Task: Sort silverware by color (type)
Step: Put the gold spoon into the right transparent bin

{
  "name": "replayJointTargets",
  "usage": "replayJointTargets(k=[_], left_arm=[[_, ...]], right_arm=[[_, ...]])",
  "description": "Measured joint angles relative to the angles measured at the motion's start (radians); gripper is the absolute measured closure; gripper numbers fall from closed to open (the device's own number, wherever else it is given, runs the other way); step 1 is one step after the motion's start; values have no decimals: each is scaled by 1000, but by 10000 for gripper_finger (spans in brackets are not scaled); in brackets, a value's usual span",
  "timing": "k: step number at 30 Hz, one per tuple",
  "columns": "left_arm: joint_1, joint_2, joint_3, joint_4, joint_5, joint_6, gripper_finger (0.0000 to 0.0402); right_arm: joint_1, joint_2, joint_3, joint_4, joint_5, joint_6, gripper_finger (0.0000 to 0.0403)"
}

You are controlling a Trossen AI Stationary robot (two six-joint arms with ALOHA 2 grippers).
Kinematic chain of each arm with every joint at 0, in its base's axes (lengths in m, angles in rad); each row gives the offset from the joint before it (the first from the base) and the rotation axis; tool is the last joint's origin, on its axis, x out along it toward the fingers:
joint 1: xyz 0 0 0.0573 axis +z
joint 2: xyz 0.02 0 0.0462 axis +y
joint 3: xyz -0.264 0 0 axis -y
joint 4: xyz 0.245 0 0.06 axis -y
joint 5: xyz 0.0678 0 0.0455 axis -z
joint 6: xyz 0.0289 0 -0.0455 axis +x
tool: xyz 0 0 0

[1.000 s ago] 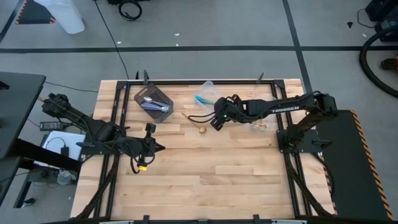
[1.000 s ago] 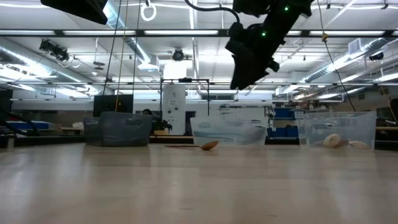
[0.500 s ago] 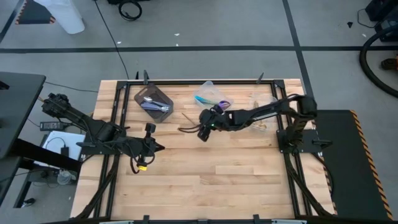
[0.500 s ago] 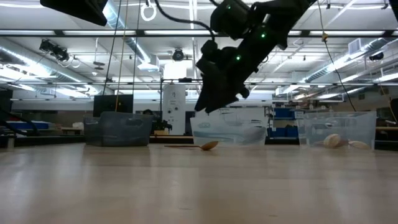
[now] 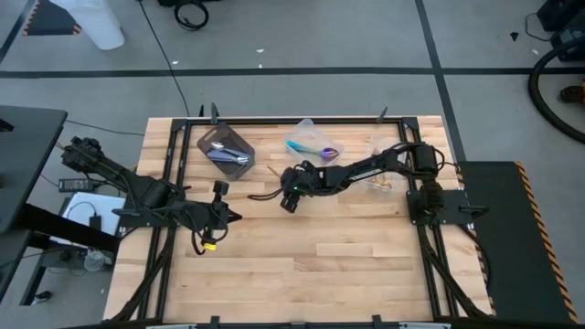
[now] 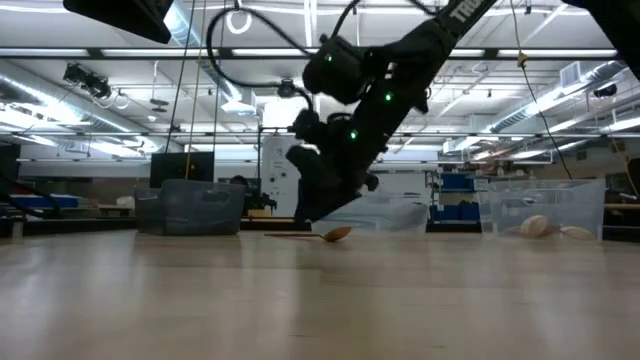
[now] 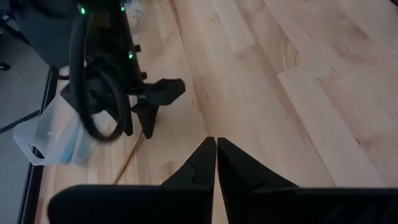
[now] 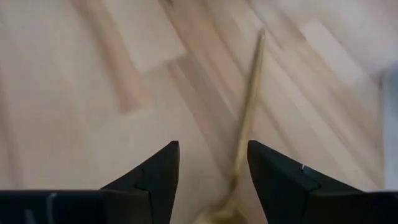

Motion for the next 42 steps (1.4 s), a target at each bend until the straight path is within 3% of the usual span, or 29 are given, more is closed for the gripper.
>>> replayJointTargets(k=[9,21,29,42], left_arm=[[0,0,0,-4,0,0,379],[0,0,0,-4,0,1,379],[0,0,0,-3,0,0,379],[0,0,-1,-4,0,0,379]], right_arm=[[-42,59,3,-15,-30,7,231],[-13,62,3,-14,-34,37,389],[-3,30,37,-121,-67,40,383],[6,-199,59,-273,-1,48,387]])
